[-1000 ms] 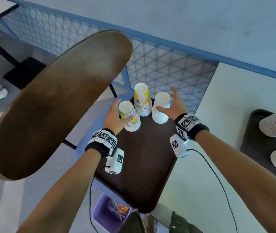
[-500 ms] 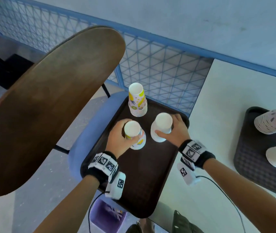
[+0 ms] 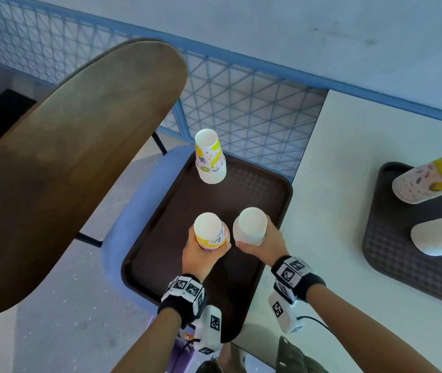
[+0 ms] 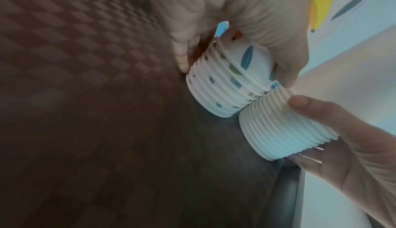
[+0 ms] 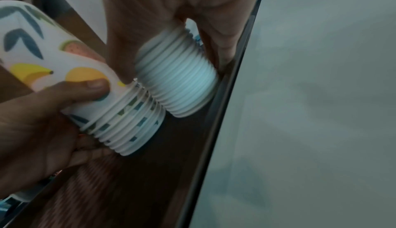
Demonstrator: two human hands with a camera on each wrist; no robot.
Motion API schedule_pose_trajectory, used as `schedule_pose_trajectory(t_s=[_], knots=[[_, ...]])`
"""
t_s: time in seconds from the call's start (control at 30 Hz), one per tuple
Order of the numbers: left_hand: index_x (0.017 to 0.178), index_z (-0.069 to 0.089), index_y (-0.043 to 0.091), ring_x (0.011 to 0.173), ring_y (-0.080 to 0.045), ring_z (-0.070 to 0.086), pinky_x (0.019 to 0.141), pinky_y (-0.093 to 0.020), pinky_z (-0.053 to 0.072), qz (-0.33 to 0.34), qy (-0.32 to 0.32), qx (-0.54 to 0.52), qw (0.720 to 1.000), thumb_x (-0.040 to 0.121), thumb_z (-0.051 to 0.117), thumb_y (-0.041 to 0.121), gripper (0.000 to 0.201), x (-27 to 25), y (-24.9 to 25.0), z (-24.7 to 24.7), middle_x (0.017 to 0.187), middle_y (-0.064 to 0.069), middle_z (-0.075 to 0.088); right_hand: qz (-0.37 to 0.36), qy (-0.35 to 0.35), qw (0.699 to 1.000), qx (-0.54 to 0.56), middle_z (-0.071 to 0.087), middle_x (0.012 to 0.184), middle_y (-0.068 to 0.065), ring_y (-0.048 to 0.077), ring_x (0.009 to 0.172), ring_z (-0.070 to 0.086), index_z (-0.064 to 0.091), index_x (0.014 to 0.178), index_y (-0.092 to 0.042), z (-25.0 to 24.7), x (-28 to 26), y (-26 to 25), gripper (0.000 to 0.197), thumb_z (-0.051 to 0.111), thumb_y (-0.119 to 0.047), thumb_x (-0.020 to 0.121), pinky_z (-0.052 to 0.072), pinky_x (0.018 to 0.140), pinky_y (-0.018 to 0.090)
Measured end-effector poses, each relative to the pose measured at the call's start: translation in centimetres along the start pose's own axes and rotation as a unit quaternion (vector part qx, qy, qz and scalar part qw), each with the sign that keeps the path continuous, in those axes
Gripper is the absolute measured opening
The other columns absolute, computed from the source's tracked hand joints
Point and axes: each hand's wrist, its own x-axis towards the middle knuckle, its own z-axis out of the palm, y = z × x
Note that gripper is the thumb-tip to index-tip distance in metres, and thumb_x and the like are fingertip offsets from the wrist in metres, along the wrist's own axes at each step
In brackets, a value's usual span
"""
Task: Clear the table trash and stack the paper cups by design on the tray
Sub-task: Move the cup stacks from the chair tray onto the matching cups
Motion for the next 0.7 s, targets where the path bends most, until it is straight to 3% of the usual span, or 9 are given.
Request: schedule_pose_trajectory(t_s=[0.07, 0.17, 0.33, 0.43, 0.6, 0.7], knots=[[0.125, 0.045, 0.03, 0.106, -0.011, 0.058, 0.094, -0.025, 0.043, -0.001, 0.016, 0.009, 1.0, 0.057, 0.086, 0.032, 0.079, -0.1, 0.2, 0.5, 0.108, 0.012, 0.062, 0.011, -0.006, 1.0, 0.008, 0.052, 0.112, -0.009, 0.015, 0.108, 0.05, 0.038, 0.129, -0.026, 0.1, -0.1, -0.1, 0.082, 0.083, -0.022, 0.061, 0.038, 0.089, 0.024], [0.127, 0.044, 0.026, 0.102, -0.01, 0.057, 0.09, -0.022, 0.041, 0.012, 0.033, 0.015, 0.999, 0.06, 0.085, 0.028, 0.079, -0.4, 0.4, 0.9, 0.104, 0.011, 0.06, 0.009, -0.002, 1.0, 0.023, 0.054, 0.117, -0.004, 0.013, 0.106, 0.048, 0.038, 0.13, -0.024, 0.2, -0.4, -0.5, 0.081, 0.082, -0.018, 0.062, 0.038, 0.089, 0.024], [0.125, 0.044, 0.026, 0.111, -0.017, 0.057, 0.095, -0.029, 0.045, 0.045, 0.049, 0.054, 0.996, 0.057, 0.085, 0.032, 0.079, -1.2, -0.1, 1.0, 0.119, 0.002, 0.061, -0.004, -0.005, 0.999, 0.036, 0.056, 0.119, -0.004, 0.017, 0.112, 0.053, 0.04, 0.126, -0.027, 0.4, -0.6, -0.8, 0.08, 0.083, -0.022, 0.059, 0.04, 0.089, 0.025], [0.127, 0.044, 0.024, 0.116, -0.021, 0.055, 0.098, -0.03, 0.04, 0.047, 0.053, 0.059, 0.996, 0.058, 0.085, 0.029, 0.08, -1.5, -0.2, 0.9, 0.124, -0.002, 0.06, 0.01, -0.005, 0.999, 0.049, 0.056, 0.124, 0.0, 0.019, 0.114, 0.053, 0.037, 0.131, -0.027, -0.3, -1.0, -1.0, 0.083, 0.082, -0.021, 0.061, 0.039, 0.09, 0.025], [0.123, 0.047, 0.018, 0.111, -0.02, 0.055, 0.09, -0.022, 0.034, 0.063, 0.045, 0.028, 0.997, 0.055, 0.087, 0.025, 0.079, -2.0, 2.1, 0.8, 0.116, -0.003, 0.06, 0.014, 0.019, 0.996, 0.089, 0.051, 0.114, -0.005, 0.021, 0.115, 0.051, 0.037, 0.131, -0.023, -4.3, -3.0, -2.0, 0.08, 0.081, -0.017, 0.064, 0.04, 0.089, 0.025], [0.123, 0.049, 0.016, 0.104, -0.012, 0.054, 0.093, -0.023, 0.035, 0.101, -0.009, 0.025, 0.995, 0.056, 0.087, 0.024, 0.078, -2.6, 4.8, 2.3, 0.117, -0.002, 0.061, -0.002, 0.074, 0.993, 0.09, 0.051, 0.113, -0.007, 0.019, 0.113, 0.053, 0.036, 0.132, -0.024, -9.1, -5.0, -2.9, 0.082, 0.082, -0.021, 0.064, 0.041, 0.089, 0.025]])
